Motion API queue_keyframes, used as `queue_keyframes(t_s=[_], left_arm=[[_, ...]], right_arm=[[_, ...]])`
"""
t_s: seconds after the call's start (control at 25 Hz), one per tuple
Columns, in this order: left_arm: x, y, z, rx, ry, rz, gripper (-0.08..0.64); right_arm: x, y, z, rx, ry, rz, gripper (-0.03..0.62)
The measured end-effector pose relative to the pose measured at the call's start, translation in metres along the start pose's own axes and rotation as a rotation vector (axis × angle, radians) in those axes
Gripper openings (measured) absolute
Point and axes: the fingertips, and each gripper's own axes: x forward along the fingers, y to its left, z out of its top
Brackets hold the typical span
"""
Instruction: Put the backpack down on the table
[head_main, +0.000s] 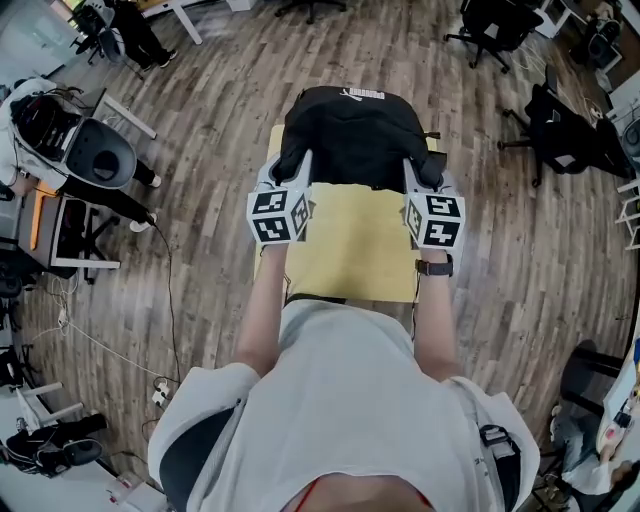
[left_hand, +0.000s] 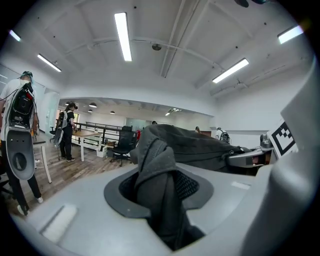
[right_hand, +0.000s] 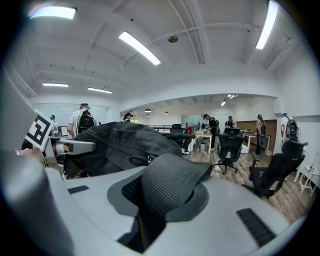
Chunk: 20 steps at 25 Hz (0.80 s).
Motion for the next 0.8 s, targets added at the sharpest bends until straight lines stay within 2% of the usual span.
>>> queue_keyframes(t_s=[0.8], left_arm=[[0.080, 0.050, -0.055, -0.013, 0.147, -0.029, 0.129]], right_arm=[[0.088, -0.005, -0.042, 0.029, 0.152, -0.015, 0.077]])
